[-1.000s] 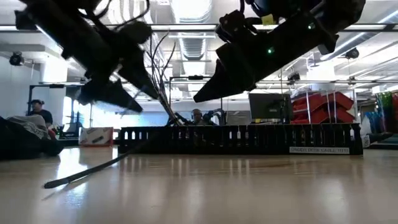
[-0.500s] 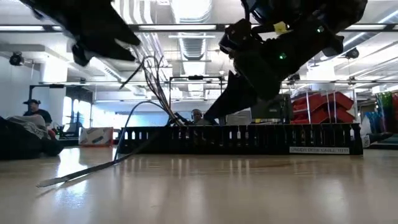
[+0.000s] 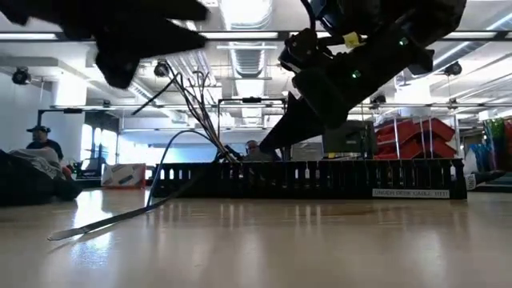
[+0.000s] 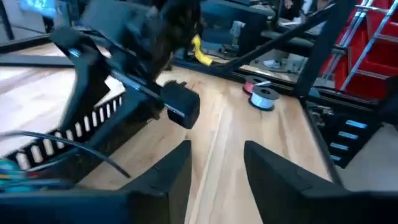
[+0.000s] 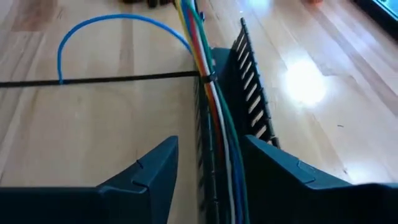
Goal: Ziptie cables
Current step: Put the zip-tied cables into the black cable duct
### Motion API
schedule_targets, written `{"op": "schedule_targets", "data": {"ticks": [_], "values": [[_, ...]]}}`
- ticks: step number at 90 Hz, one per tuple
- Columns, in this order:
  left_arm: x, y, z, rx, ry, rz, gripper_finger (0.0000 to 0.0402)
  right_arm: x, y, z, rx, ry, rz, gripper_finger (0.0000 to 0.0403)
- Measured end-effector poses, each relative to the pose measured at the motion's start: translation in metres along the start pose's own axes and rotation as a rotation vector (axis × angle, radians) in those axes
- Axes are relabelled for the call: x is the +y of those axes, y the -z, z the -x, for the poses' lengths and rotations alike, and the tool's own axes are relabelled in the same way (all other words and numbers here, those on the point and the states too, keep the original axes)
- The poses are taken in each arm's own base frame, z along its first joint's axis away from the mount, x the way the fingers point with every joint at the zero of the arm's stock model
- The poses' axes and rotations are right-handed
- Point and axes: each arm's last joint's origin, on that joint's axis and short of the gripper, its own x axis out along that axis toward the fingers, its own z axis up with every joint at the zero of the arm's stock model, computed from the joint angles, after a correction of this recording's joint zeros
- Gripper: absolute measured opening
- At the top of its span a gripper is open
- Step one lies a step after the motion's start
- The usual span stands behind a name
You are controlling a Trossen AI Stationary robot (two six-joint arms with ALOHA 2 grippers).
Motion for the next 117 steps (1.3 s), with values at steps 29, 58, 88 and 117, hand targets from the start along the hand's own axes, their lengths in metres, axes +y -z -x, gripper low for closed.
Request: {"op": "schedule_targets", "data": {"ticks": [29, 58, 88, 117], "values": [[0.001, 0.019, -0.051, 0.242, -0.329, -0.184, 0.0065, -0.001, 0.0, 0.0, 0.002, 0.001, 0.003, 0.0165], [0.019, -0.021, -0.042, 0.523, -0.648, -0.358, 0.0031, 0.001, 0.001, 0.0, 0.011, -0.002, 0.008, 0.0154], [0.062, -0.042, -0.062, 0.568, -0.829, -0.423, 0.0029, 0.003, 0.003, 0.001, 0.035, -0.054, 0.0, 0.016], [0.094, -0.075, -0.07, 0.624, -0.865, -0.503, 0.0026, 0.002, 0.008, 0.001, 0.085, -0.047, -0.01, 0.0152]]}}
